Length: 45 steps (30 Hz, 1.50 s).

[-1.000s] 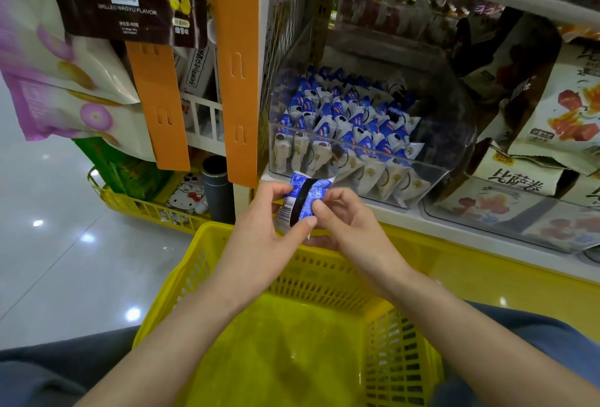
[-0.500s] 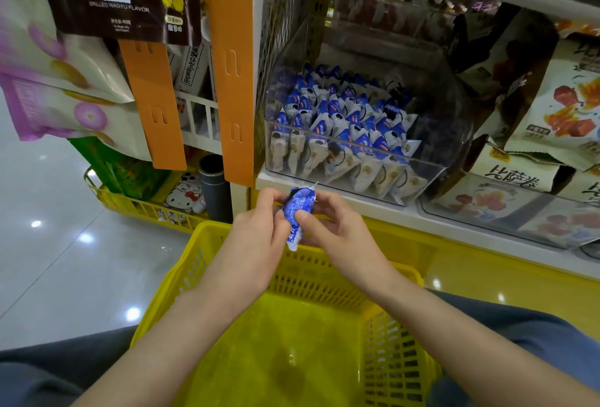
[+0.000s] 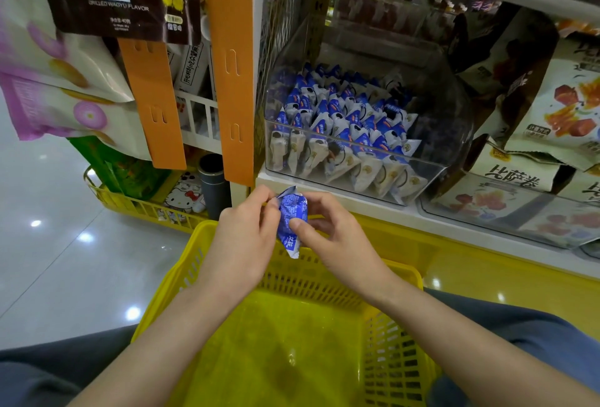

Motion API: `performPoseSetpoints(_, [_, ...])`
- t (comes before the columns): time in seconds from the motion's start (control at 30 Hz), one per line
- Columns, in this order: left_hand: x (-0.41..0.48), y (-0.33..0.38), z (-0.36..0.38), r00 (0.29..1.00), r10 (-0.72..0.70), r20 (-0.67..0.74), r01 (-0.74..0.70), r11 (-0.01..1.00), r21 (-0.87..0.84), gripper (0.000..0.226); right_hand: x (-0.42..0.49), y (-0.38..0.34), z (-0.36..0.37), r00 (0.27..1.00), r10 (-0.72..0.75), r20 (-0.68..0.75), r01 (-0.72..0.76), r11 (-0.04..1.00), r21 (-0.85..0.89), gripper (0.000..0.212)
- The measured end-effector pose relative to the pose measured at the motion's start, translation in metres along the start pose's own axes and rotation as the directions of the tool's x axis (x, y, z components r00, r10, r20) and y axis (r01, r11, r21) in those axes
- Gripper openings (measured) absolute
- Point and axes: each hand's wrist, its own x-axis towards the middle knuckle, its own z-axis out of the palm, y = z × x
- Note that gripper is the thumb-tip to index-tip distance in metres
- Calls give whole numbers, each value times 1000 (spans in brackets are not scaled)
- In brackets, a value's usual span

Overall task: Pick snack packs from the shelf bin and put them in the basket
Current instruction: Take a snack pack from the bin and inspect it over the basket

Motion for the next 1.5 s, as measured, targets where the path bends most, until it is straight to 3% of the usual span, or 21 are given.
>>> performPoseSetpoints(0.17, [2, -2, 4, 997, -11, 76, 16, 998, -64, 13, 4, 5, -3, 999, 20, -45, -18, 998, 53, 26])
performPoseSetpoints(0.37, [0, -4, 7, 984, -45, 174, 68, 989, -129, 32, 4, 12, -3, 997, 25, -71, -20, 997, 75, 29])
performPoseSetpoints(0.57, [-1, 3, 10, 941, -119, 317, 254, 866, -430, 24, 7, 8, -7, 992, -35, -120, 21, 994, -111, 48])
performPoseSetpoints(0.77, [4, 4, 9, 953, -172, 251, 279, 822, -496, 17, 5, 0, -7, 994, -110, -22, 102, 965, -244, 43])
performPoseSetpoints(0.97, [5, 5, 6, 931, -241, 273, 359, 738, -572, 21, 7, -6, -14, 997, -56, -47, 58, 997, 52, 29])
performPoseSetpoints(1.07, [6, 5, 6, 913, -262, 312, 399, 728, -557, 24, 7, -5, -14, 994, -38, -103, 44, 997, 57, 27])
performPoseSetpoints(1.2, [5, 5, 4, 909, -269, 317, 410, 711, -572, 23, 3, -9, -14, 996, -52, -73, 54, 998, 23, 18])
performPoseSetpoints(1.27, [5, 4, 4, 906, -285, 312, 420, 692, -588, 21, 5, -16, -23, 989, -124, -84, 118, 990, -71, 16])
performPoseSetpoints(1.37, [9, 3, 2, 901, -308, 305, 433, 669, -605, 19, 19, -33, -51, 936, -278, -216, 206, 930, -304, 19])
performPoseSetpoints(1.43, [11, 3, 0, 905, -308, 292, 425, 664, -616, 20, 36, -46, -75, 890, -337, -308, 189, 886, -424, 18])
performPoseSetpoints(1.5, [12, 4, -1, 908, -308, 284, 419, 662, -621, 20, 60, -55, -94, 900, -302, -314, 86, 830, -552, 14])
